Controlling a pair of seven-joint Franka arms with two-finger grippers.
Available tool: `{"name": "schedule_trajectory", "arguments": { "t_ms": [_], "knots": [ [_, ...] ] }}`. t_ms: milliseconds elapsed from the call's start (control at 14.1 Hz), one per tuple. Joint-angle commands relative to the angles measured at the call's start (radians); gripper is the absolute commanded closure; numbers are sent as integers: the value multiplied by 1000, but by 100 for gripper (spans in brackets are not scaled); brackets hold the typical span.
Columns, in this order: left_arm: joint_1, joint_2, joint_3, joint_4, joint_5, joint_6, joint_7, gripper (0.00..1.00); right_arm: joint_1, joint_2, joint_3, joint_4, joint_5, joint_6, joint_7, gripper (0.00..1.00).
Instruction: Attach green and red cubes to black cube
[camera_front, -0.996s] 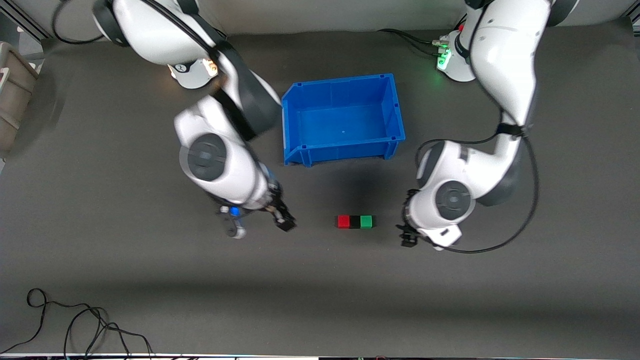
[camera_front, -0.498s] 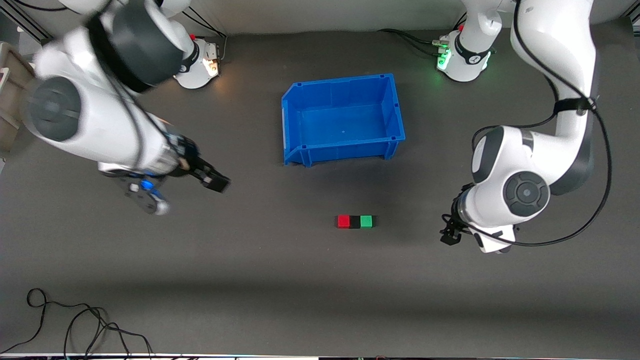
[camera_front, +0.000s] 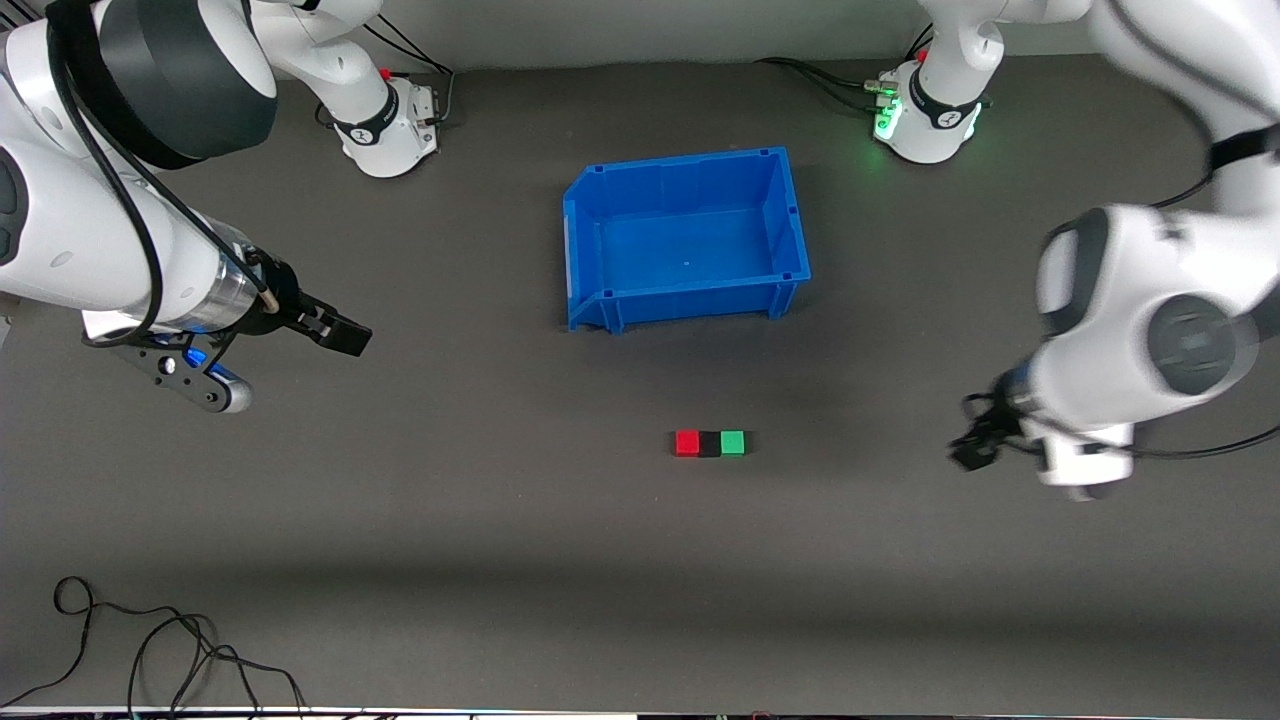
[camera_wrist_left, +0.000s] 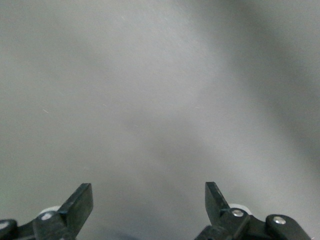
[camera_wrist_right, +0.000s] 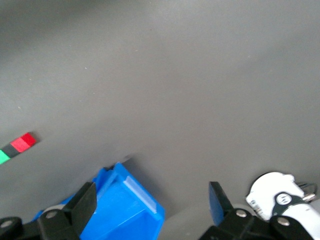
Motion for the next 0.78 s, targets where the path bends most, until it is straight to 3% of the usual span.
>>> {"name": "schedule_trajectory", "arguments": {
  "t_ms": [0,214,427,712],
  "knots": [
    [52,-118,-8,-77,7,-63,236,0,9,-27,-26,-26,-22,-10,-68,1],
    [134,-141,-8,-71,4,-123,503,0,6,-28,-53,-26,-22,-10,-129,1],
    [132,-154,-11,-72,-5,-139,586,0,8,-32,-115,-23,-22,-9,-313,1],
    [136,-151,-8,-20,-28,-147,620,0,6,-32,-133,-21,-23,-1,-444,1]
  ]
}}
